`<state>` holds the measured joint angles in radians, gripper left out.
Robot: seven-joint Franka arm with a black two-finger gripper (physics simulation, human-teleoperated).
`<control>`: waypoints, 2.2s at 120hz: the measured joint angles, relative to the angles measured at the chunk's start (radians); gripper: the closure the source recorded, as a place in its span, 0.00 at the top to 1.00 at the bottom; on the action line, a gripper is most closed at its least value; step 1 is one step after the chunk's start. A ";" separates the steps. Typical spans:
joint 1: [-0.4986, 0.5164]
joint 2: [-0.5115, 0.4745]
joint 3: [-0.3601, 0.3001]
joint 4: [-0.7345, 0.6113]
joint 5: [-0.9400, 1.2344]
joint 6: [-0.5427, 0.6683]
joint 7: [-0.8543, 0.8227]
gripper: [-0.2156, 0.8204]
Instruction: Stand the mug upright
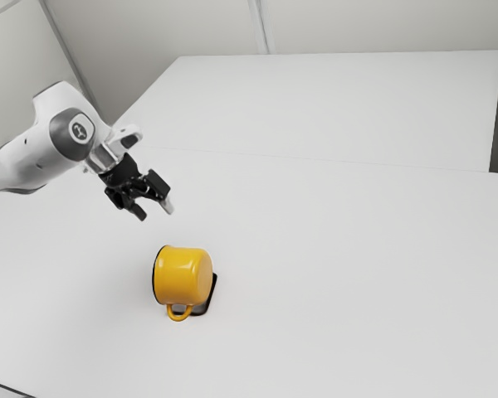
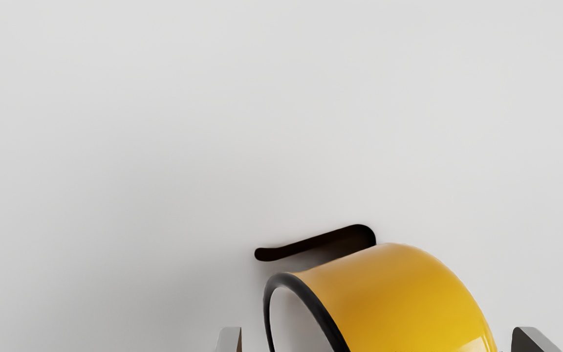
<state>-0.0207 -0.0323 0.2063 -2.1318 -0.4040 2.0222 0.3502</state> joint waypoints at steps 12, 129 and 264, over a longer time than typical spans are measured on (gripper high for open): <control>0.006 0.007 0.008 -0.029 -0.068 0.005 0.051 0.79; -0.007 -0.026 0.117 -0.266 -0.501 0.007 0.384 0.79; -0.032 -0.064 0.114 -0.350 -0.721 -0.007 0.544 0.23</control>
<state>-0.0523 -0.0965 0.3203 -2.4821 -1.1254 2.0152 0.8942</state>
